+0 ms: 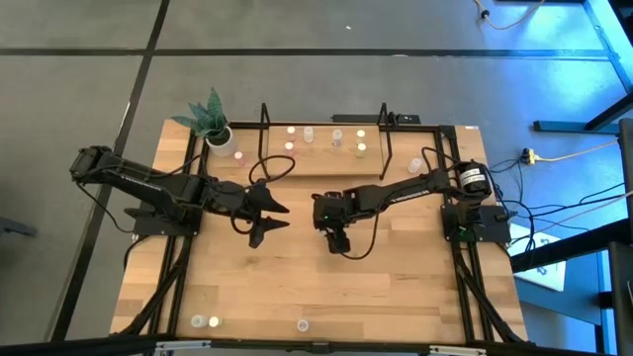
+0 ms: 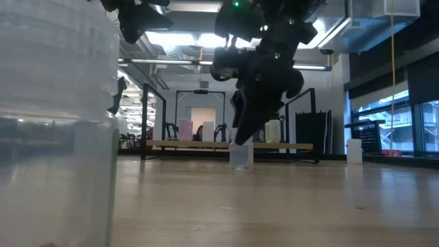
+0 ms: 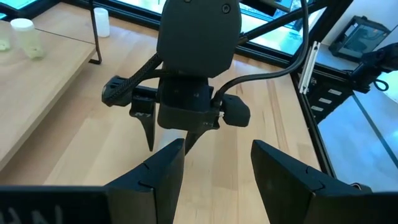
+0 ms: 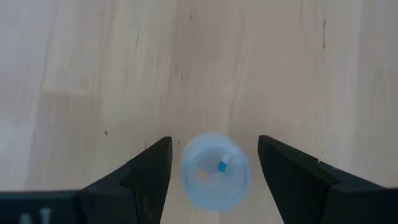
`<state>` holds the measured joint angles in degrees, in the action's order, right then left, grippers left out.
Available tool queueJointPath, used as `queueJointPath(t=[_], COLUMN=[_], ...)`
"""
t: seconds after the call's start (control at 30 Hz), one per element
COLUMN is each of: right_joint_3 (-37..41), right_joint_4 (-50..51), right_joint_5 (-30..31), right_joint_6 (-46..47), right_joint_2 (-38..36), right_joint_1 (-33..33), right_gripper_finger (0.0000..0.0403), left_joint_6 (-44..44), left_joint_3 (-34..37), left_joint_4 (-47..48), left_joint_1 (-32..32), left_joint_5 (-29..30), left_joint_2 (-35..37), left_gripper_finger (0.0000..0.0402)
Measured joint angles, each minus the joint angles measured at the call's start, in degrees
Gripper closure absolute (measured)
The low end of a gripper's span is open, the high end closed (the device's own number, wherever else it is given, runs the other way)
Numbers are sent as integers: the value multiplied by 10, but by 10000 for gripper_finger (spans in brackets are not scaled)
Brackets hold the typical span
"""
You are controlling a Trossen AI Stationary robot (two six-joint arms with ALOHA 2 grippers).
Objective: Pick and place medicine bottles onto shelf by color
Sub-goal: Put the top transparent pill bottle on the shelf aligned with the other transparent pill bottle
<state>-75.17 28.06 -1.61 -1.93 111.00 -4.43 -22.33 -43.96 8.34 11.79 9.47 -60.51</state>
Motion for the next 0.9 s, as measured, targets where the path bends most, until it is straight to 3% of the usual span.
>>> queueJointPath(t=[0.2,0.5,0.9], right_joint_3=[2,2,2], right_joint_4=[4,3,0], right_joint_5=[0,0,0], right_joint_6=[0,17,68], right_joint_2=[0,-1,-1], right_joint_1=[0,0,0], right_gripper_finger=[179,261,245], left_joint_6=[0,0,2], left_joint_3=[0,0,0], left_joint_4=[0,0,0], left_joint_1=[0,0,0], left_joint_5=[0,1,1], left_joint_2=[0,0,0], left_gripper_finger=[221,221,221])
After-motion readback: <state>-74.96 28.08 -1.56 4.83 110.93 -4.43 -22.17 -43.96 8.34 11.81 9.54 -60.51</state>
